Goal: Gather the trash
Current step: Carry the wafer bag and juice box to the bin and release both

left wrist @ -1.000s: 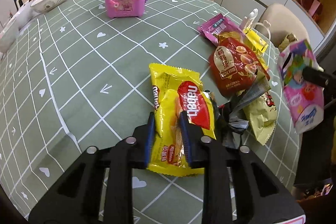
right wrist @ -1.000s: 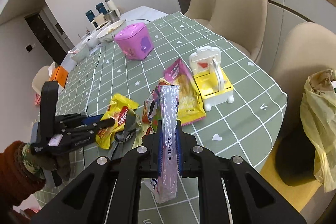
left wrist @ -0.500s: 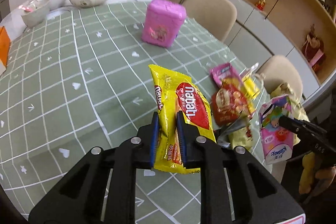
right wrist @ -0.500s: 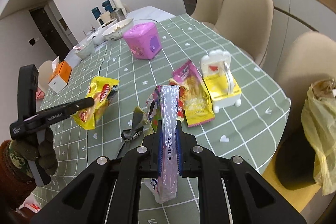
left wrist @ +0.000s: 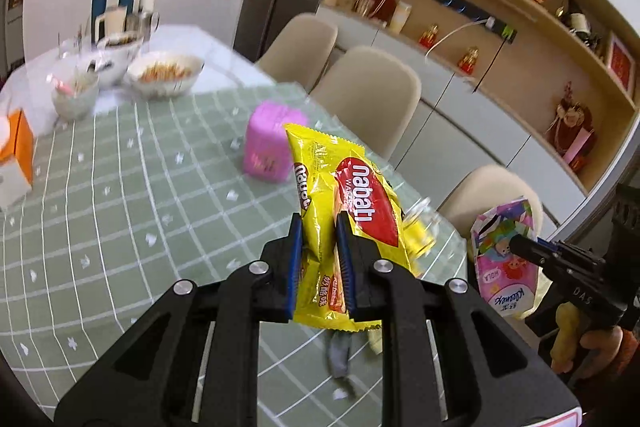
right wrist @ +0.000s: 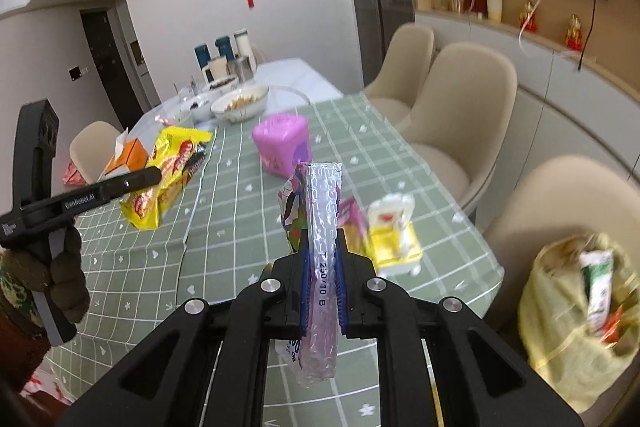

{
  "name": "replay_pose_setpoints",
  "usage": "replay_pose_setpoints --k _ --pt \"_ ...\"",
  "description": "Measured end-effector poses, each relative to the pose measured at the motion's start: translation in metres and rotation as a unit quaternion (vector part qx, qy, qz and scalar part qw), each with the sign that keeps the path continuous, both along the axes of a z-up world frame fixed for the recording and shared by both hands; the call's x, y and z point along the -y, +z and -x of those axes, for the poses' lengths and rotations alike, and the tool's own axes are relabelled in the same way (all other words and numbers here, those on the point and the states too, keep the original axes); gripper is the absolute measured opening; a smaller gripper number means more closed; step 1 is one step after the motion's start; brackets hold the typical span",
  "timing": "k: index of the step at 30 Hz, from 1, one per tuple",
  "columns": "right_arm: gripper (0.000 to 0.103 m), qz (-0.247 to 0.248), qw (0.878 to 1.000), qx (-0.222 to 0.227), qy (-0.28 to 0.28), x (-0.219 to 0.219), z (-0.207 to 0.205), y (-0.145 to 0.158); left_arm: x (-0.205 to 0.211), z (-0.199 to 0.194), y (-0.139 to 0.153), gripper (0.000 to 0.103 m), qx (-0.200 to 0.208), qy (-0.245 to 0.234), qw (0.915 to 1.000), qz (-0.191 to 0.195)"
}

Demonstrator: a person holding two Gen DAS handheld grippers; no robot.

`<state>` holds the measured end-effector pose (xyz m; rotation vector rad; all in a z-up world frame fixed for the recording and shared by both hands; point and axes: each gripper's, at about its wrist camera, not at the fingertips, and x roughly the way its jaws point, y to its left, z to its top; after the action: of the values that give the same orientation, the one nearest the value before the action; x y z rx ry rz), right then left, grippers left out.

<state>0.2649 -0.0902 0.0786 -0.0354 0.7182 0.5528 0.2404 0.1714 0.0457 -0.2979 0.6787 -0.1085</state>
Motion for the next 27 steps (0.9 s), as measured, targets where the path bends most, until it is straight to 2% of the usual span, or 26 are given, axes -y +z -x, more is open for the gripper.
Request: replay_pose_setpoints --k 8,15,20,27 --pt "0.012 -0.001 0.997 0.075 -0.014 0.05 -0.001 0.052 0.043 -0.014 0.058 0.016 0.065 -0.005 0.9979 0.003" --pt "0.012 -0.008 0.992 0.117 -0.046 0.117 -0.003 0.078 0.114 -0.025 0.095 0.017 0.105 -0.032 0.994 0.0" --pt "0.012 -0.017 0.988 0.131 -0.075 0.175 -0.003 0.083 0.173 -0.038 0.099 0.017 0.104 -0.062 0.9927 -0.001" --pt "0.012 -0.021 0.985 0.132 -0.108 0.26 -0.005 0.078 0.262 -0.058 0.079 0.017 0.079 -0.099 0.9918 0.016"
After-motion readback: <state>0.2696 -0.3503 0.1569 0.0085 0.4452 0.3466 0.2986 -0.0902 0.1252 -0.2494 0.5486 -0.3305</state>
